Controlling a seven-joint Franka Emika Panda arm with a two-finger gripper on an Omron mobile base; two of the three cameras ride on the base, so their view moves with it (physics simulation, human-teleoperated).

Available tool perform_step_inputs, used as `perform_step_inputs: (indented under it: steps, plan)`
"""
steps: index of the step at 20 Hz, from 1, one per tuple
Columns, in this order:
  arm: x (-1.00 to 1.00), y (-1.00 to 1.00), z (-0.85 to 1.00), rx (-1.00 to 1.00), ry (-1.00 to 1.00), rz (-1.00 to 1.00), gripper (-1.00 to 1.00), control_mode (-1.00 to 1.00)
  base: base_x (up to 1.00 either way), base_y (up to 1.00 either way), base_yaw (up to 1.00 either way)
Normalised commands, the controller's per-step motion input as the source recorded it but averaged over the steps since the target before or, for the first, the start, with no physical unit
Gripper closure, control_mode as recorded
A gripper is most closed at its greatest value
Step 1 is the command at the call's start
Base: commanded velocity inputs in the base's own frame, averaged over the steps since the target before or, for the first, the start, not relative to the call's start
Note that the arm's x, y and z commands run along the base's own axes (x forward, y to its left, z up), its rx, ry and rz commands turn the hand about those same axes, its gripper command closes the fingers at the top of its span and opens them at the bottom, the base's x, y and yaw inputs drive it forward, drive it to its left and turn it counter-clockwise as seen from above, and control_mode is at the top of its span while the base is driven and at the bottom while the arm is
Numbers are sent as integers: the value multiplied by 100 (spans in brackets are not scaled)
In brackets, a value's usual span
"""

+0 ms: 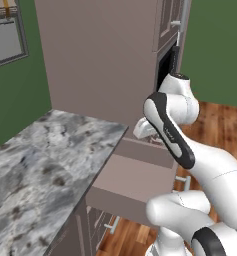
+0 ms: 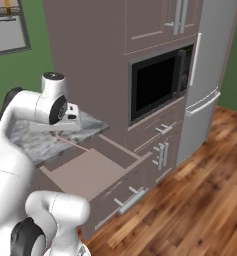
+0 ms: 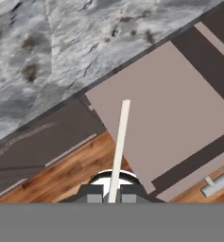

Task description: Take a straw from the drawer in front and place it inside the glass cup on the dining counter.

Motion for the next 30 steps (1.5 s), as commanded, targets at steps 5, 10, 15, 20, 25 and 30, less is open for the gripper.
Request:
perform_step_inputs:
  steps: [5,10,15,20,25,30]
  plan:
    - [-32,0,44,-18,5,-4,100,-100,0,0,0]
    - [-27,0,22,-16,4,-2,100,-100,0,0,0]
    - [-10,0,2,-3,0,0,100,100,-70,0,-2]
    - [0,0,0,0,0,0,100,100,-100,-2,-6]
    - [0,0,0,0,0,0,100,100,-96,-11,-20]
    - [0,0,0,0,0,0,100,100,-40,-13,-65]
